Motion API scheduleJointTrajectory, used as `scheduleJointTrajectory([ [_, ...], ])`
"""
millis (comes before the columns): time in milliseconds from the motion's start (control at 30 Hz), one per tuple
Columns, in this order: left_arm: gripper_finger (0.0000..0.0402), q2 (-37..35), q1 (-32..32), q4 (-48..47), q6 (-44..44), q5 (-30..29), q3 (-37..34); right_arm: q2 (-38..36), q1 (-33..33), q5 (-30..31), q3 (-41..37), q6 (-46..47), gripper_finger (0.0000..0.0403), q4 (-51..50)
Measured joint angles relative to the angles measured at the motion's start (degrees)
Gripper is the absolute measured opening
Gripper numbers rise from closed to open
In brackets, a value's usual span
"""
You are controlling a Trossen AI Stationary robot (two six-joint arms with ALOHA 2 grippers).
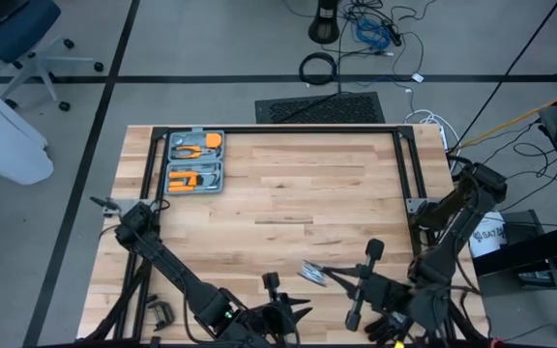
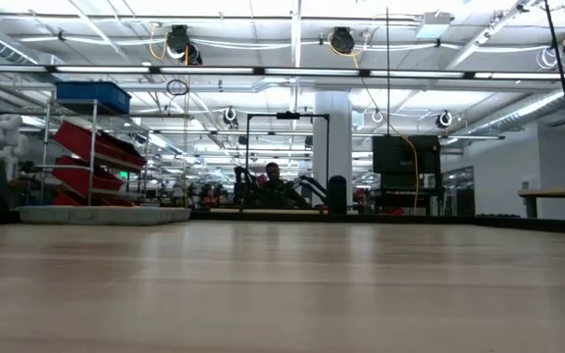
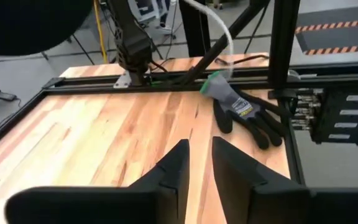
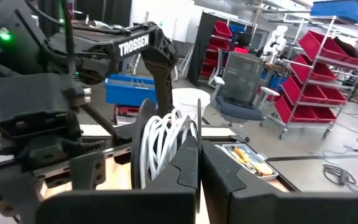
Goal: Coil cords
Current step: Coil the white wire on the spool
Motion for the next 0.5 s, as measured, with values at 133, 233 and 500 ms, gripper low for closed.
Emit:
scheduleJointTrajectory([
  [133,0.0084,0.0,-0.6,0.2,-1.4,0.0,0.0,-0.6,1.2,0.0,0.0,-0.7,0.0000,0.6],
  [233,0.0085,0.0,-1.4,1.4,-3.2,0.0,0.0,-1.1,2.2,-0.2,0.0,-2.0,0.0000,2.8],
  [500,0.0085,2.6,-2.1,15.7,5.4,5.8,0.0,-1.7,4.8,-3.0,0.0,-6.3,0.0000,8.7],
])
